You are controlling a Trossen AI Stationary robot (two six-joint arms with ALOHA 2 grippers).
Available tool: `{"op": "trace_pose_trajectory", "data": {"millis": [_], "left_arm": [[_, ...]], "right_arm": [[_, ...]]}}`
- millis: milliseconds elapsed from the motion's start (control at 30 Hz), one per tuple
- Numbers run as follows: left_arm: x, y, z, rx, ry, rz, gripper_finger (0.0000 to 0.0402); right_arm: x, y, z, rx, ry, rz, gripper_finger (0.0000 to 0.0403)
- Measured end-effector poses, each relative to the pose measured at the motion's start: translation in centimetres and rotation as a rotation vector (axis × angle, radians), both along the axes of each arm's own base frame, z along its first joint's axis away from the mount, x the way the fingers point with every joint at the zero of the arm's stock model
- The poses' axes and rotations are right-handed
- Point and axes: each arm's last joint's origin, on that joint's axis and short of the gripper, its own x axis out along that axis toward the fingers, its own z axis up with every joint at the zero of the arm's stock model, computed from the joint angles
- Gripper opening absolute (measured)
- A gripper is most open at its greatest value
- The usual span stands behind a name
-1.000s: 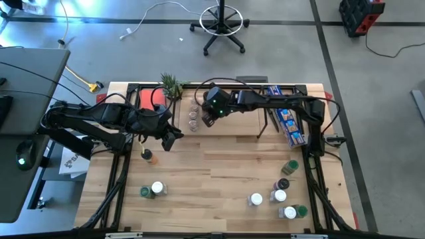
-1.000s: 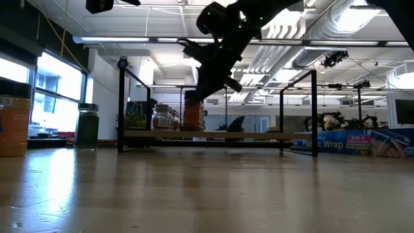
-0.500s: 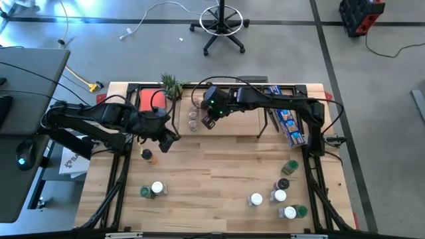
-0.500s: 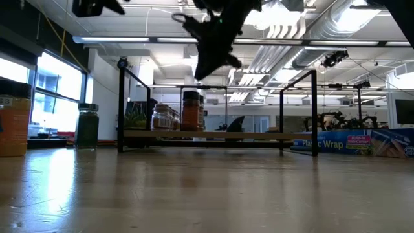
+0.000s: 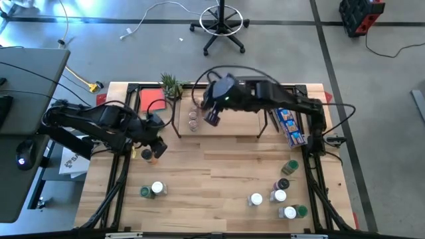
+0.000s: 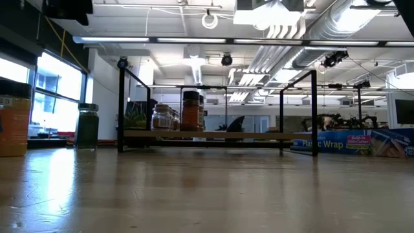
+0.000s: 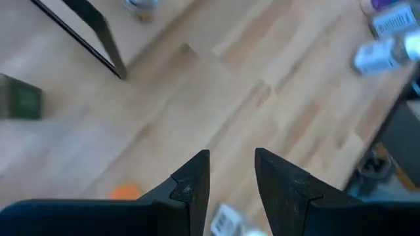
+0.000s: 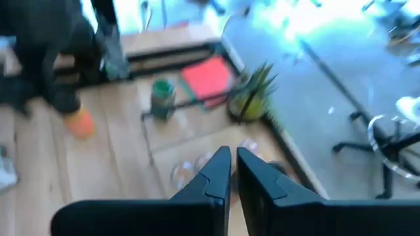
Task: Shelf spices
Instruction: Put the black seasoning bottle aligned with the other black seasoning bottles on the shelf
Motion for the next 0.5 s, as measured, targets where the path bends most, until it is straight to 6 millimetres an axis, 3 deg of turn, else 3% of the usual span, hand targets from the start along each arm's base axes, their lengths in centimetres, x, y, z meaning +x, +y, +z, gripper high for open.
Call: {"op": "trace_pose_trajectory", "data": {"millis": [167, 333, 500], "left_arm": [[-1.0, -1.7, -0.3, -0.059, 0.067, -0.062, 0.0115], [-2.2, -3.6, -0.5, -0.072, 0.118, -0.082, 0.0115], [-3.7, -5.1, -0.7, -0.126, 0.198, -0.008, 0.0117]], "right_arm": [[-2.3, -0.4, 2.1, -0.019, -0.093, -0.051, 0.0019], [-4.7, -0.3, 3.3, -0.013, -0.077, -0.085, 0.0019], [-6.1, -0.4, 3.9, -0.037, -0.053, -0.118, 0.0019]]}}
